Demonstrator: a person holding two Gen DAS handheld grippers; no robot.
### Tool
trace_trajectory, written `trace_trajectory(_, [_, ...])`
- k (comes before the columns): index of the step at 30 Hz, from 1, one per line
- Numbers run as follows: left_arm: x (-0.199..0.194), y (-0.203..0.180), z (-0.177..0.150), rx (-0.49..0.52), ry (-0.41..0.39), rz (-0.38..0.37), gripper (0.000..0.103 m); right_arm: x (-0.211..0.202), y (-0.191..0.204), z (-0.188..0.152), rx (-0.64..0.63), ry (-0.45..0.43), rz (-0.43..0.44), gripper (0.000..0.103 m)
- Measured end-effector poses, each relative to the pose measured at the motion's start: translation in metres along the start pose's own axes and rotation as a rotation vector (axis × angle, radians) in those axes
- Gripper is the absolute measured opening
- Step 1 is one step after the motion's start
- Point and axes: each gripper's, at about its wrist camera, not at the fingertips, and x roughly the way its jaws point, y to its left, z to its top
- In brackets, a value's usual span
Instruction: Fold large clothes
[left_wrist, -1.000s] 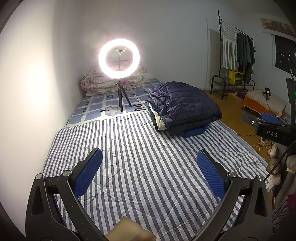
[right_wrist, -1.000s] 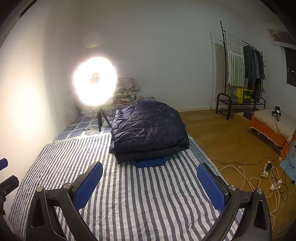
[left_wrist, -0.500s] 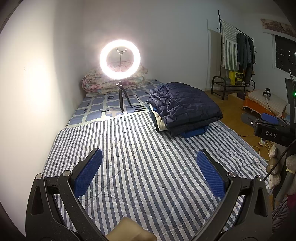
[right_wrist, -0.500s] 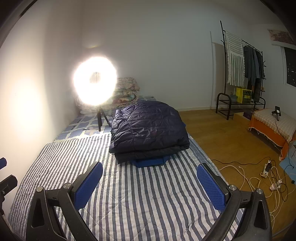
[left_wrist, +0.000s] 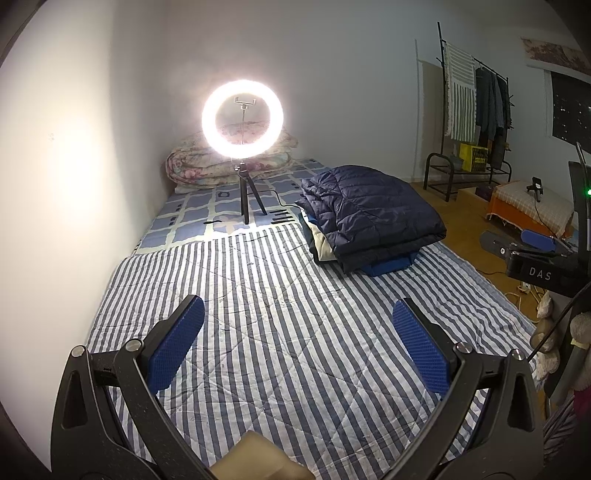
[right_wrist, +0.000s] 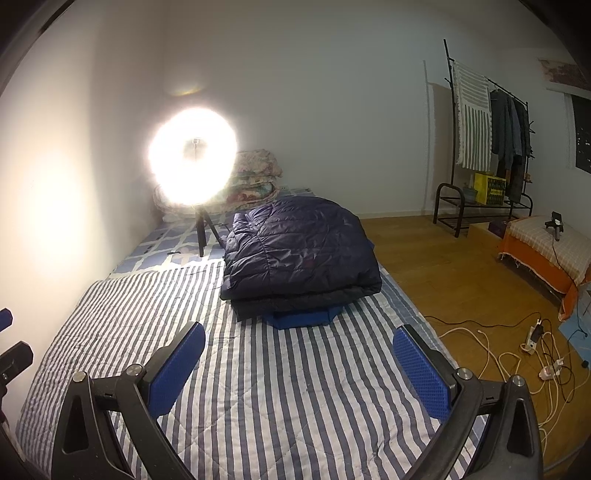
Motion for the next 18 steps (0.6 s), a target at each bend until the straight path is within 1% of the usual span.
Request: trace_trajectory(18, [-0.0044, 0.0079, -0.0008, -0.004, -0.011, -0.002, 0.103, 0.0007, 0.0008, -0.0012, -0.007, 0.003, -0.001, 0.103])
